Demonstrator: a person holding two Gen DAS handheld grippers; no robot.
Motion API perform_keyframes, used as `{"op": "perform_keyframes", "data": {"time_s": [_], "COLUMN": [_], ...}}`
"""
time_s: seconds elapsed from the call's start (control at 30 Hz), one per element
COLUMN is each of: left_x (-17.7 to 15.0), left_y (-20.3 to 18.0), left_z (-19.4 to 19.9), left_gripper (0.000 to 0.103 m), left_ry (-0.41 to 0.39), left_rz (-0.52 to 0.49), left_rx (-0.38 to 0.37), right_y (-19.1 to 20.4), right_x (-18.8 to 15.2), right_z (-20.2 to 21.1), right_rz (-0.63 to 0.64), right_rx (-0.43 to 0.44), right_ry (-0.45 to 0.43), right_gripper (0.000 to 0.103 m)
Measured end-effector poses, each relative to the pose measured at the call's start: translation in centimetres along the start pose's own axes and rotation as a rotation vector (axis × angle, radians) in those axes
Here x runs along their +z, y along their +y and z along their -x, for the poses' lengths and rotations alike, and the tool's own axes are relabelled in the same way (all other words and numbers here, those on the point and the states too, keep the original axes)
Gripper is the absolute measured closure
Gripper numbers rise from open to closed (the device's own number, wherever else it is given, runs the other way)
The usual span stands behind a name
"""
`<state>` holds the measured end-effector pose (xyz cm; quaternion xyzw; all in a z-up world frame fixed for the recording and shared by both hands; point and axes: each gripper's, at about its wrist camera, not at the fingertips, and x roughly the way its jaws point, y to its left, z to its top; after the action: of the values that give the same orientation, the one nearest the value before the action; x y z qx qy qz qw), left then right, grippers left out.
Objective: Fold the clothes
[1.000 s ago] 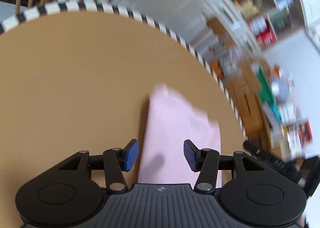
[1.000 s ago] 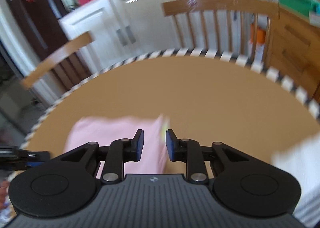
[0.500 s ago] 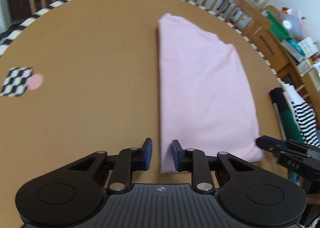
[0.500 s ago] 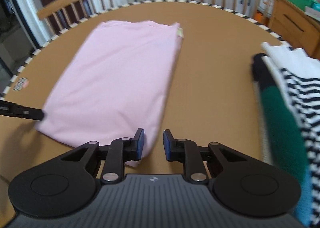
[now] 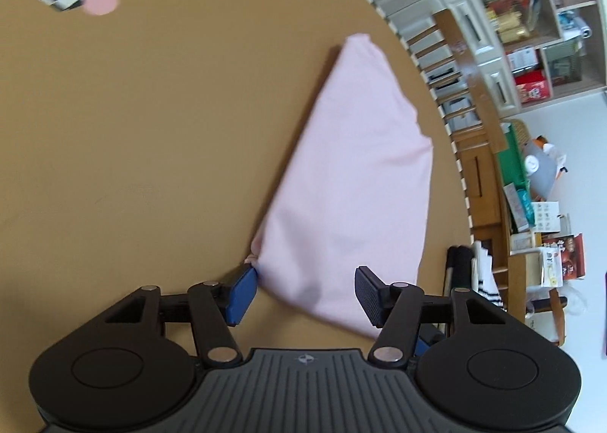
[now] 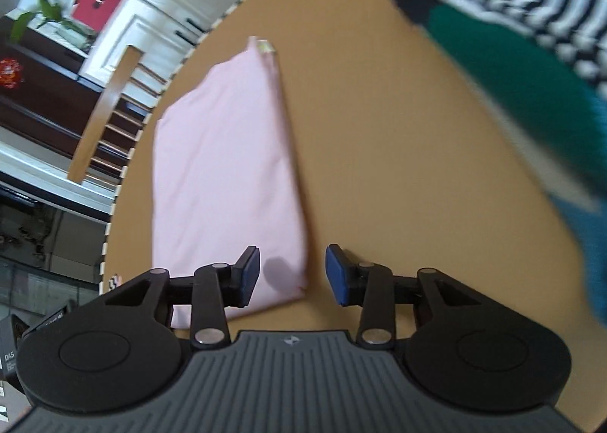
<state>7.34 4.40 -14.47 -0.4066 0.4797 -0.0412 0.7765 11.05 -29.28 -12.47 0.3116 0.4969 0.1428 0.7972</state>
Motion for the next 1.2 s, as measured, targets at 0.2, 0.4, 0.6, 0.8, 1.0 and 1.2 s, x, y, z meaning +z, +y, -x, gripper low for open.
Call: {"op": "perform_keyframes", "data": {"time_s": [0.2,0.4,0.6,0.8,1.0,1.2], "left_x": [0.3,-4.3,-10.9,-11.2,-3.7,7.8], "left_y": [-0.2,-1.1,-0.6,-1.3,-5.7,-12.4], "left_z": [-0.9,0.9,2.6,3.7,8.8,3.8], "left_gripper": [0.095,0.097,0.097,0.070,0.034,0.029], "left_ry": [0.039,0.148,0.252,0.312,0.156,0.199], "left_rz": [-0.036,-0.076,-0.077,-0.115,-0.563,-1.022], "left_rx": [0.074,0.153,0.123,0.111,0.028,-0.070], "right_y": [1.9,1.4,-1.2,-2.9,-5.1,-5.0], "right_x": [0.2,-1.9,-5.4,-6.5,-8.7,-13.9], "right_z": [-1.5,2.2,6.9,9.1,14.4,13.1], "right_rz": [0.081,0.203,0.233,0.144,-0.086,-0.353], "right_rx": [-0.047,-0.094,-0.145,-0.139,-0.074,-0.009], "right_ry": [0.011,0.070,0.102,0.071,-0.105,-0.164], "right_gripper": [0.093,0.093,0.093,0.072,0.062,0.063]}}
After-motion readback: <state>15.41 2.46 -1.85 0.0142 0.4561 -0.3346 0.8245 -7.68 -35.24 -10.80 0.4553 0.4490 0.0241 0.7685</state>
